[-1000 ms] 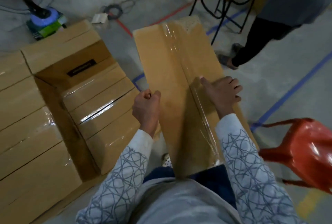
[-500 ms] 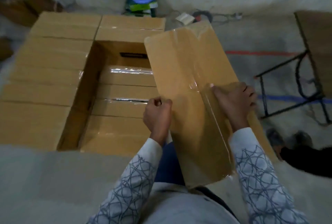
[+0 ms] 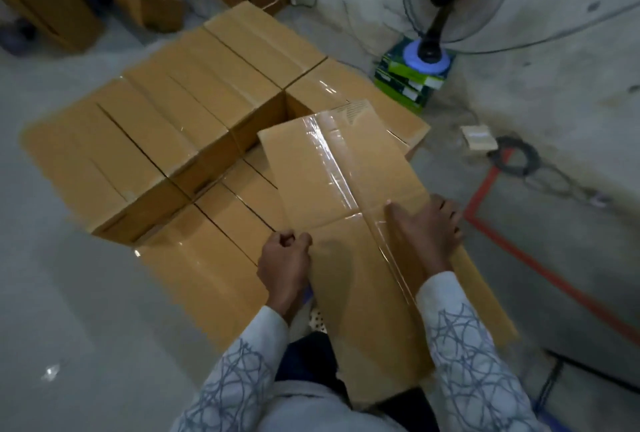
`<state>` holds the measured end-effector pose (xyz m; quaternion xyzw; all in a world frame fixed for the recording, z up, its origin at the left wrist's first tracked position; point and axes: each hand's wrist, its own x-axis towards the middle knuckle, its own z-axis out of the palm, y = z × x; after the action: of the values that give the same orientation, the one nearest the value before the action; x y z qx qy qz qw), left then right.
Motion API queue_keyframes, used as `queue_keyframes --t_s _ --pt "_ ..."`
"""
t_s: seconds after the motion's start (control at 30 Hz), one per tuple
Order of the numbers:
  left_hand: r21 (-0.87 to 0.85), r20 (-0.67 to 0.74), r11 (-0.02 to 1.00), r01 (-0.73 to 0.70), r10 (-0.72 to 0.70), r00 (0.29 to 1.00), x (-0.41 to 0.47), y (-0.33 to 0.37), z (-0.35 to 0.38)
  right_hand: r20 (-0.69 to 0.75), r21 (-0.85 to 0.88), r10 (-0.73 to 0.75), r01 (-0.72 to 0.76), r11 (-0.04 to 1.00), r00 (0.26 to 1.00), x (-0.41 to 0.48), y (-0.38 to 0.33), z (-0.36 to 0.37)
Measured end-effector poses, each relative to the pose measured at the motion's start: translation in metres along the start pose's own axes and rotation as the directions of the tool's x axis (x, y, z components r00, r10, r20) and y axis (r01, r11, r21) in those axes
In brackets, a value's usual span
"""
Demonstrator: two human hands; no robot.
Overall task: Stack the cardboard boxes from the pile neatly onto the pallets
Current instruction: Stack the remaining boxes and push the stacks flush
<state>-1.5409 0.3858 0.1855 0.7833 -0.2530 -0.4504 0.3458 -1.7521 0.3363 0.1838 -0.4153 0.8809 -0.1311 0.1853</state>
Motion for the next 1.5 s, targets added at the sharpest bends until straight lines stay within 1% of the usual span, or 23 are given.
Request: queue_keyframes --t_s 0.1,0.27,0.33,0.4,0.5,0.57,0.7,0.77,0.83,0.93,1.0,1.13,1.2,1.27,1.33,1.4,1.5 --pt "-0.009 -0.091 1.0 0.016 -0.017 0.996 0.016 0.025 0.02 0.064 -0.03 -0.044 0.046 0.998 0.997 0.047 -0.027 0.004" --pt "-0.032 -0.205 0.991 0.134 -0.137 0.969 0.058 0.045 0.06 0.18 -0.067 -0.117 0.13 0.989 0.977 0.119 -0.066 0.03" --pt "-0.055 -0.262 0.981 0.185 -0.193 0.946 0.081 0.05 0.083 0.249 -0.073 -0.14 0.162 0.984 0.958 0.152 -0.078 0.048" --pt "-0.101 -0.311 0.967 0.233 -0.253 0.916 0.111 0.056 0.11 0.325 -0.061 -0.154 0.183 0.981 0.933 0.192 -0.092 0.073" --pt "-0.152 -0.392 0.938 0.313 -0.348 0.852 0.16 0.061 0.153 0.443 -0.055 -0.197 0.246 0.968 0.874 0.253 -0.114 0.117" --pt "-0.179 -0.41 0.918 0.354 -0.397 0.821 0.192 0.06 0.177 0.481 -0.07 -0.22 0.287 0.955 0.849 0.286 -0.126 0.145" --pt "-0.235 -0.455 0.884 0.404 -0.467 0.758 0.262 0.038 0.206 0.52 -0.089 -0.321 0.424 0.901 0.791 0.33 -0.143 0.203" --pt "-0.258 -0.471 0.879 0.401 -0.477 0.742 0.292 0.023 0.214 0.54 -0.09 -0.361 0.479 0.873 0.76 0.344 -0.147 0.229" --pt "-0.276 -0.503 0.886 0.372 -0.463 0.73 0.314 0.006 0.221 0.565 -0.076 -0.377 0.501 0.862 0.734 0.353 -0.148 0.253" --pt "-0.3 -0.519 0.891 0.342 -0.453 0.725 0.34 -0.021 0.229 0.582 -0.022 -0.388 0.491 0.871 0.715 0.364 -0.142 0.282" --pt "-0.319 -0.505 0.886 0.336 -0.459 0.731 0.353 -0.036 0.234 0.592 0.007 -0.386 0.474 0.881 0.708 0.371 -0.135 0.298" --pt "-0.347 -0.409 0.881 0.322 -0.451 0.793 0.368 -0.048 0.245 0.623 -0.015 -0.359 0.469 0.883 0.695 0.384 -0.122 0.319" --pt "-0.36 -0.36 0.877 0.319 -0.446 0.819 0.37 -0.048 0.251 0.649 -0.016 -0.371 0.5 0.866 0.664 0.386 -0.118 0.323" --pt "-0.352 -0.365 0.877 0.328 -0.451 0.814 0.37 -0.048 0.255 0.677 -0.008 -0.381 0.523 0.852 0.63 0.386 -0.118 0.324" --pt "-0.393 -0.379 0.855 0.338 -0.486 0.788 0.371 -0.051 0.258 0.694 -0.001 -0.377 0.525 0.851 0.613 0.387 -0.121 0.325" --pt "-0.406 -0.38 0.845 0.349 -0.503 0.776 0.374 -0.048 0.261 0.694 0.012 -0.363 0.494 0.869 0.622 0.389 -0.125 0.328" --pt "-0.368 -0.39 0.86 0.354 -0.488 0.781 0.376 -0.034 0.266 0.679 0.021 -0.356 0.468 0.883 0.642 0.393 -0.13 0.33"
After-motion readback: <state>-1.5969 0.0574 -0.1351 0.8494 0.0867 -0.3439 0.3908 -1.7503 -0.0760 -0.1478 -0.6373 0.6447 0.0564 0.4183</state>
